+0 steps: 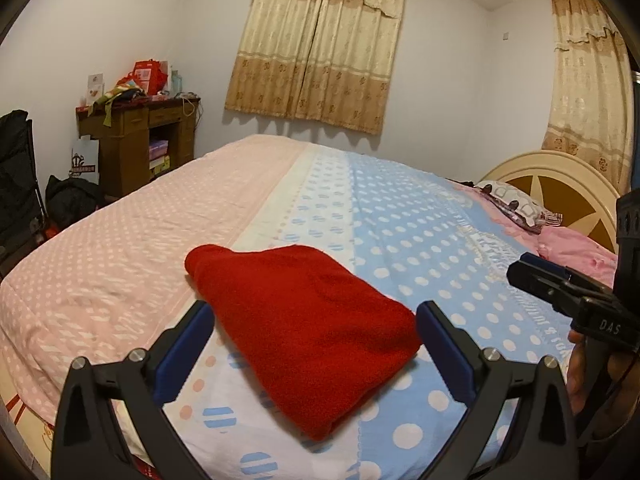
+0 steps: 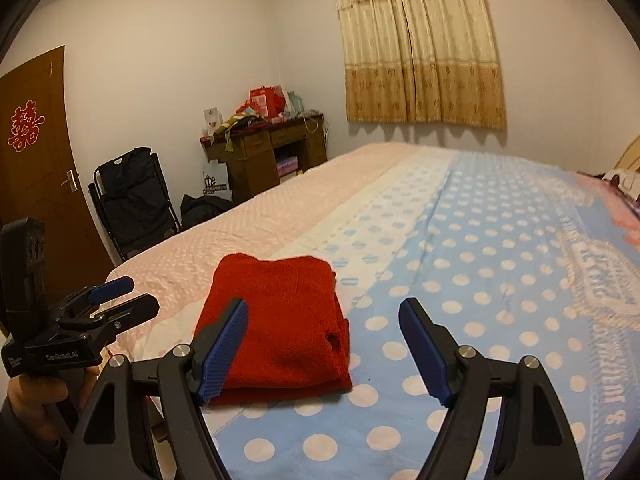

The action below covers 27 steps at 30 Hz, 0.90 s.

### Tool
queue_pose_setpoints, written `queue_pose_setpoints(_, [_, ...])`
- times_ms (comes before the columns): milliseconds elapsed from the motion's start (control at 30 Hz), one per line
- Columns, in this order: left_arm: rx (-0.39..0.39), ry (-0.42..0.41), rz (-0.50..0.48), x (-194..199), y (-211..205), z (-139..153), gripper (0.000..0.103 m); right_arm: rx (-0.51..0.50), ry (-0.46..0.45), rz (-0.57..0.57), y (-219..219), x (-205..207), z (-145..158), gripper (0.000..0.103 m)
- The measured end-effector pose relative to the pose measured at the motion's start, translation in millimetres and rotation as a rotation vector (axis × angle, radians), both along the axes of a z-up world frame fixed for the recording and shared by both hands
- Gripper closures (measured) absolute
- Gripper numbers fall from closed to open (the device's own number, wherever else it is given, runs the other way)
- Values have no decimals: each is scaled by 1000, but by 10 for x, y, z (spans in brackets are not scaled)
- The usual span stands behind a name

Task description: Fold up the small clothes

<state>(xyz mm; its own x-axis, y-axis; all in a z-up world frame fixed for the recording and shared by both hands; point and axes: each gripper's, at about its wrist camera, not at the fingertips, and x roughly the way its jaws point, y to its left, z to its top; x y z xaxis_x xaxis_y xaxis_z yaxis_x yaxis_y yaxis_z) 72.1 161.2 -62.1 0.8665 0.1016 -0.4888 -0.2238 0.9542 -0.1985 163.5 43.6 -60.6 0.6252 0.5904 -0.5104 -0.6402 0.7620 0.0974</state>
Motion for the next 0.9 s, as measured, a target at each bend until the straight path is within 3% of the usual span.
queue_pose_setpoints(900, [8,-34,-21,-89,-128,63,0,2,-13,-1,-17,-201,26,24])
